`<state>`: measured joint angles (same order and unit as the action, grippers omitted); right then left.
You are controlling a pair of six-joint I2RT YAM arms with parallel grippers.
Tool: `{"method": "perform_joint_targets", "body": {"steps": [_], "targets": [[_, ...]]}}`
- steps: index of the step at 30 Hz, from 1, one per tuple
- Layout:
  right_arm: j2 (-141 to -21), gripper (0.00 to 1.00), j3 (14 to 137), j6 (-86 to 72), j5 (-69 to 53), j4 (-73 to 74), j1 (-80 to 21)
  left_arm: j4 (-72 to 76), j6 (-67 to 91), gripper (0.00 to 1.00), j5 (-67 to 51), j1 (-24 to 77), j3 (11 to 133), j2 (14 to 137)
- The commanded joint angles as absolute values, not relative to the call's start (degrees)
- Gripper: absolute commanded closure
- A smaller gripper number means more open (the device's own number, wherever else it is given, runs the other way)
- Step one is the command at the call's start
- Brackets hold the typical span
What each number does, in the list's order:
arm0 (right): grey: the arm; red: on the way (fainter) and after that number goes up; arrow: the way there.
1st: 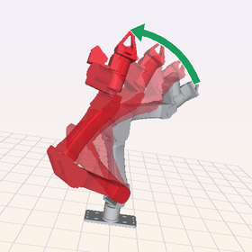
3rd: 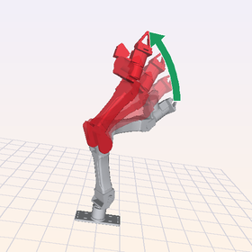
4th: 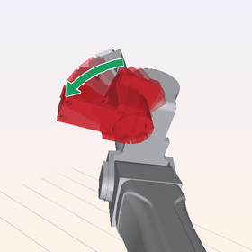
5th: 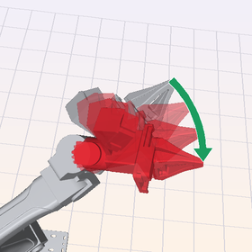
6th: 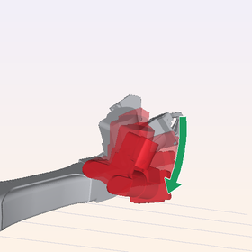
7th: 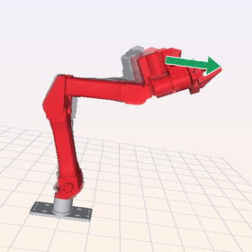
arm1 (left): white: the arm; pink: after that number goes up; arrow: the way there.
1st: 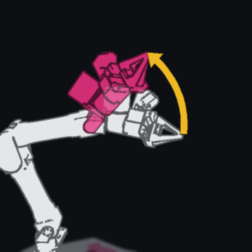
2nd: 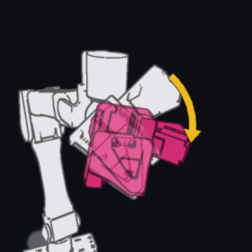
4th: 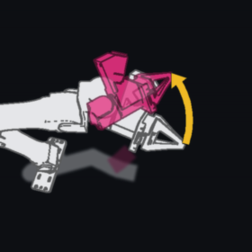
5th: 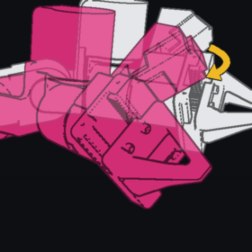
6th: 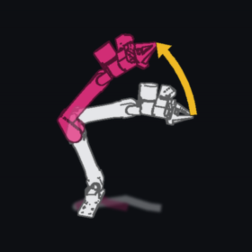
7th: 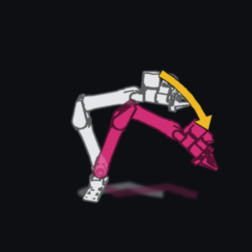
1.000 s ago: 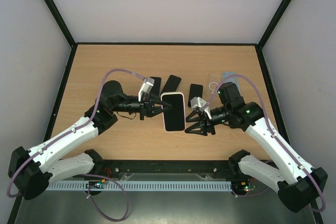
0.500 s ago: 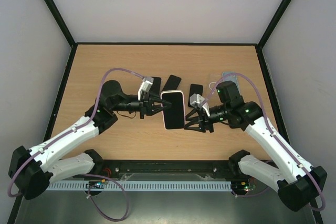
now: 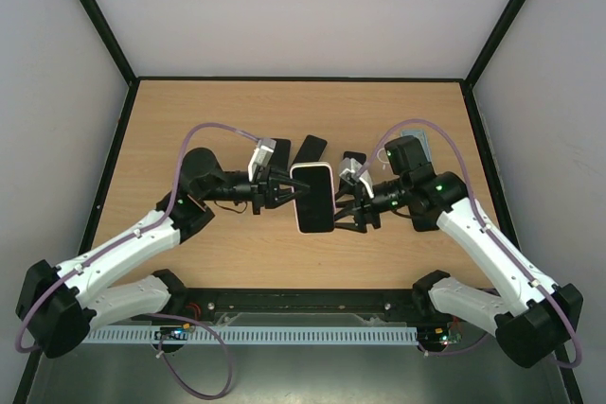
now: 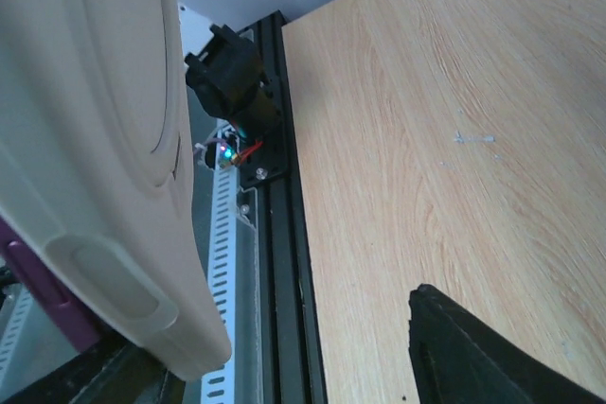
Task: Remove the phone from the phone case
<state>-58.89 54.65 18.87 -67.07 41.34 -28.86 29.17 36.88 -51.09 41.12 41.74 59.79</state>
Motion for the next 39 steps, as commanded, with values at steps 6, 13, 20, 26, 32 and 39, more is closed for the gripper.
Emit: {"method": "perform_joint_targets", "body": {"steps": [6, 13, 20, 26, 32, 39], "targets": [[-56.6, 0.41, 56.4, -0.8, -79.3, 17.3, -28.6, 35.2, 38.9, 0.98, -53.8, 45.8, 40.8, 65.0], [-54.1, 0.73, 54.4, -3.8, -78.3, 17.7, -28.7, 30.9, 37.2, 0.97, -47.1, 45.9, 43.3, 67.7], [-50.7, 0.98, 50.8, -9.0, -67.1, 22.6, -28.7, 21.4, 38.4, 0.55, -27.9, 41.4, 47.3, 66.6], [-49.0, 0.98, 48.2, -12.2, -48.1, 30.9, -28.5, 14.8, 36.4, 0.34, -13.2, 41.2, 48.3, 59.6], [-49.2, 0.98, 42.0, -22.5, -37.1, 28.6, -27.2, 7.0, 34.9, 0.31, 3.3, 45.1, 45.8, 57.1], [-52.1, 0.98, 37.6, -27.9, -25.5, 27.4, -26.4, 1.1, 28.7, 0.37, 28.4, 66.9, 48.0, 69.2]]}}
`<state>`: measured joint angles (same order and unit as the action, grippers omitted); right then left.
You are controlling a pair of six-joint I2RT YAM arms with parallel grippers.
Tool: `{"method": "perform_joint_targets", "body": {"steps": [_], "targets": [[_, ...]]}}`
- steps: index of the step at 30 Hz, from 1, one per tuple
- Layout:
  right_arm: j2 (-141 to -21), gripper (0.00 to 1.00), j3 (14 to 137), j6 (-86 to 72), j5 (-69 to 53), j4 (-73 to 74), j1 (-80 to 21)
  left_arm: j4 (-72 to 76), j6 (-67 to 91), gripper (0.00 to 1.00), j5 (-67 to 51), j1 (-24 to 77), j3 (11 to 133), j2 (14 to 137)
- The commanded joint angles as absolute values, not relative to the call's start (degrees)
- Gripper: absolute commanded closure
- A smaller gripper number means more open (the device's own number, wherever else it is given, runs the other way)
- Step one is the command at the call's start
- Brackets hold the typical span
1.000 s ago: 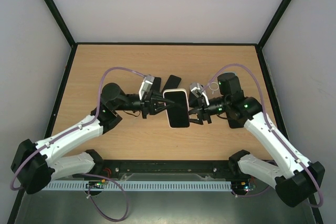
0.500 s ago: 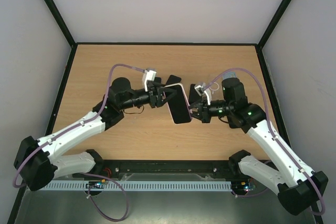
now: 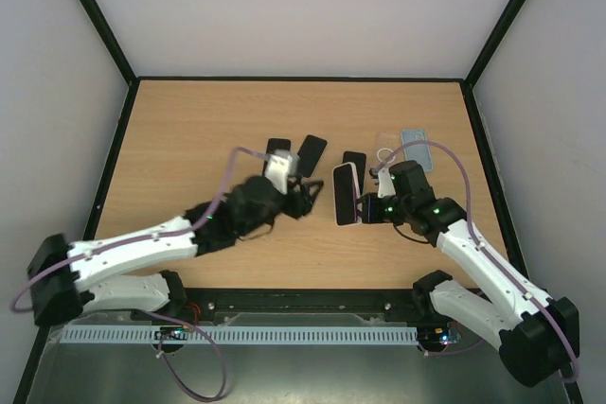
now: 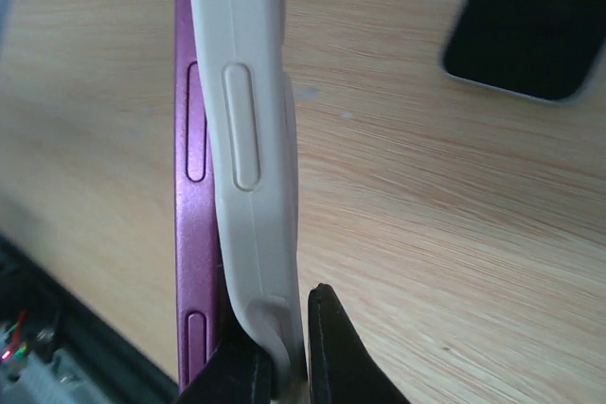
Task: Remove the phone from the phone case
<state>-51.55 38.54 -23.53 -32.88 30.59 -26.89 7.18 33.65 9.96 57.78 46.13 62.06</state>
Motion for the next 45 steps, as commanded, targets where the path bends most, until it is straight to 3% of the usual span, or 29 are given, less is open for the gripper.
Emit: {"method": "perform_joint_targets", "body": {"steps": [1, 7, 12, 29, 39, 45], "targets": [[-52.3, 0.98, 37.2, -28.3, -24.6, 27.3, -26.4, 1.0, 27.9, 0.38, 30.8, 69.2, 48.7, 71.6], [-52.7, 0.98, 35.4, -29.4, -27.2, 24.5, -25.8, 1.8, 21.2, 0.36, 41.8, 79.3, 54.8, 84.4], [-53.5, 0.98, 34.7, -30.3, -26.6, 22.3, -25.5, 4.2, 14.9, 0.36, 42.3, 80.7, 57.5, 90.8], [-51.6, 0.98, 32.5, -30.4, -29.2, 20.3, -24.3, 8.6, 7.3, 0.37, 42.1, 80.6, 60.0, 97.9], [-51.4, 0.98, 32.1, -31.2, -33.7, 19.5, -24.2, 7.6, 5.4, 0.45, 46.2, 79.5, 61.2, 99.7], [-50.6, 0.98, 31.9, -32.2, -36.1, 19.4, -24.1, 6.2, 3.8, 0.39, 51.4, 79.4, 61.4, 100.9]]}}
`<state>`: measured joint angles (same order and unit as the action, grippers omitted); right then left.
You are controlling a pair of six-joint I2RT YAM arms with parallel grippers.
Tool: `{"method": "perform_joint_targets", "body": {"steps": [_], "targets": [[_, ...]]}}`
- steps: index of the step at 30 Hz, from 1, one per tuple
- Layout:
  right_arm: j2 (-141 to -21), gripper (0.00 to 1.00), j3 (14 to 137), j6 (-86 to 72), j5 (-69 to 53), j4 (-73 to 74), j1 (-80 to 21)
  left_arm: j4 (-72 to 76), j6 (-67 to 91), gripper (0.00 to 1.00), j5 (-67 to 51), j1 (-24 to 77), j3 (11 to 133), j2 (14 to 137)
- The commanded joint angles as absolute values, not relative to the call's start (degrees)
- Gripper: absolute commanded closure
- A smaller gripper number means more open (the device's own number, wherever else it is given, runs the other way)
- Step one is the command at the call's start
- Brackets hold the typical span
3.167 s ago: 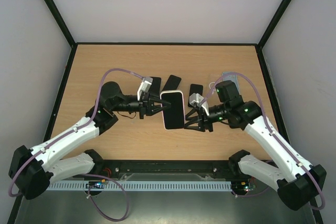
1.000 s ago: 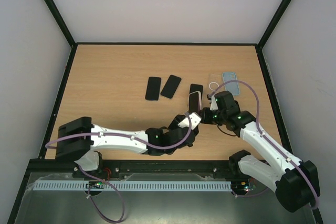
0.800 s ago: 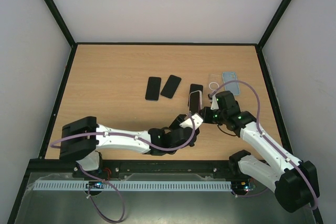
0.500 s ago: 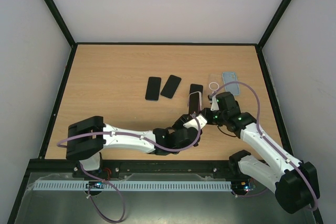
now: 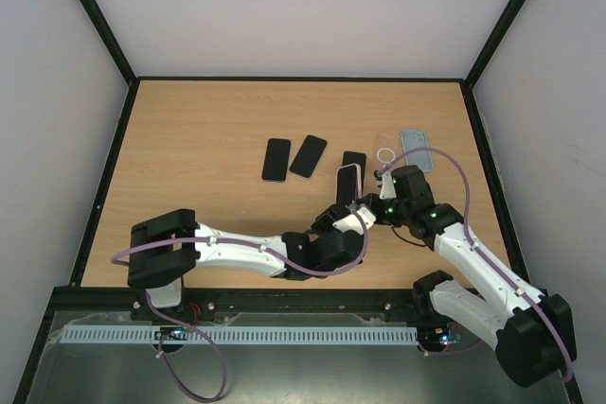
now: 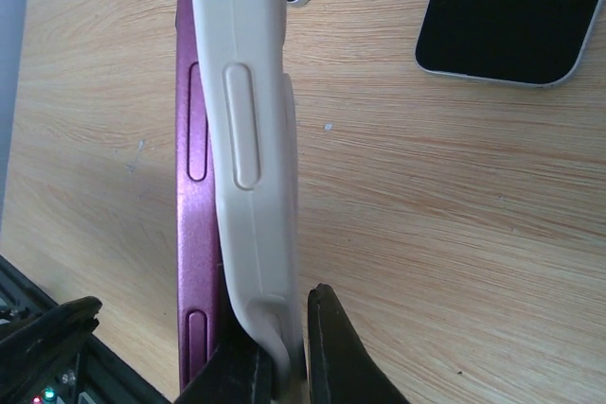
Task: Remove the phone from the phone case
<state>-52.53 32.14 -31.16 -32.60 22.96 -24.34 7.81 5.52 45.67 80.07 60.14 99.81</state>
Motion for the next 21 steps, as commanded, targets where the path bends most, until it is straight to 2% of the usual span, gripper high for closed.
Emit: {"method": "perform_joint_targets", "body": {"steps": [1, 6, 14, 21], "targets": [[-50.5, 0.98, 31.9, -32.3, -36.5, 19.3, -24.1, 6.0, 3.5, 0.39, 52.1, 79.4, 61.2, 101.0], [-50.5, 0.98, 31.7, -32.1, -38.3, 19.4, -24.1, 4.4, 2.2, 0.44, 58.4, 79.4, 60.4, 101.4], [-51.1, 0.98, 31.6, -31.2, -41.0, 19.6, -24.1, 4.0, 0.7, 0.59, 63.6, 78.9, 57.8, 99.9], [-51.1, 0.98, 31.6, -31.0, -41.2, 20.2, -24.1, 3.6, 0.0, 0.86, 66.4, 78.3, 57.8, 98.6]]}}
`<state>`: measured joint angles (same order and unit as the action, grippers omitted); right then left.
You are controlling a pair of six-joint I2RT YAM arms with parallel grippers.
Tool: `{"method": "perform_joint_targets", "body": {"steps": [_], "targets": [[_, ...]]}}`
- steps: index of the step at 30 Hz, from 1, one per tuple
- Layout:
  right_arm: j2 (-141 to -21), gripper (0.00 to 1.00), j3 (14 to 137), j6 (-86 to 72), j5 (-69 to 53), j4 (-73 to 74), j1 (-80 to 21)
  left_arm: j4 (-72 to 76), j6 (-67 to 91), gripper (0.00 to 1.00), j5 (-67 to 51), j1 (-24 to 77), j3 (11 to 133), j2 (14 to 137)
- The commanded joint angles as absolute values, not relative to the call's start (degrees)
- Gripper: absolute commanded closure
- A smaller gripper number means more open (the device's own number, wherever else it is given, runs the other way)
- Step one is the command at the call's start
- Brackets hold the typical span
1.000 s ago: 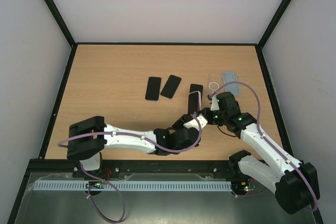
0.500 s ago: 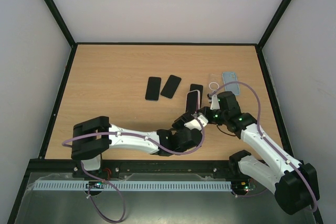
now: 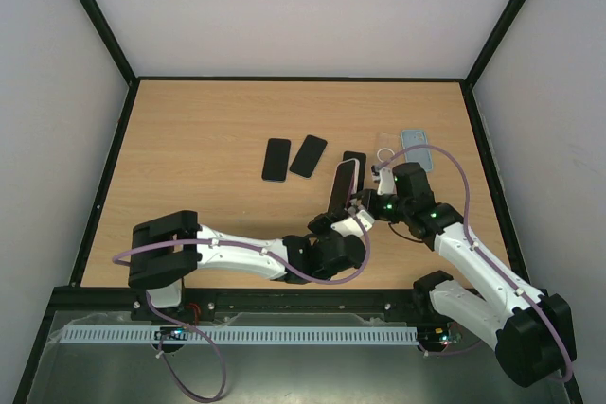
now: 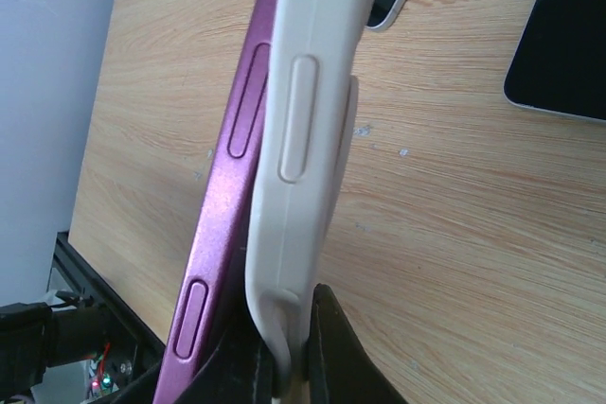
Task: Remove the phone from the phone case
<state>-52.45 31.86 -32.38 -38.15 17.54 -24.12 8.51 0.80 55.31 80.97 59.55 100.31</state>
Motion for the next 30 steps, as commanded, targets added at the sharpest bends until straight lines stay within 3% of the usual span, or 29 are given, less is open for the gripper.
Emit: {"method": "perform_joint_targets", "body": {"steps": [1, 6, 16, 30], "targets": [[-51.0, 0.98, 31.6, -31.0, -40.6, 20.3, -24.1, 3.7, 0.2, 0.89, 66.5, 78.4, 58.0, 98.1], [-51.5, 0.98, 32.3, -30.0, -31.9, 21.9, -24.1, 2.8, 3.0, 0.97, 67.1, 78.5, 59.1, 94.3], [-56.3, 0.98, 34.8, -29.2, -9.8, 24.0, -23.3, 1.5, 5.3, 0.98, 65.5, 79.7, 61.7, 90.0], [-54.7, 0.98, 38.4, -27.2, -8.5, 22.8, -20.2, -1.5, 8.7, 0.97, 63.7, 79.6, 59.8, 86.2]]}}
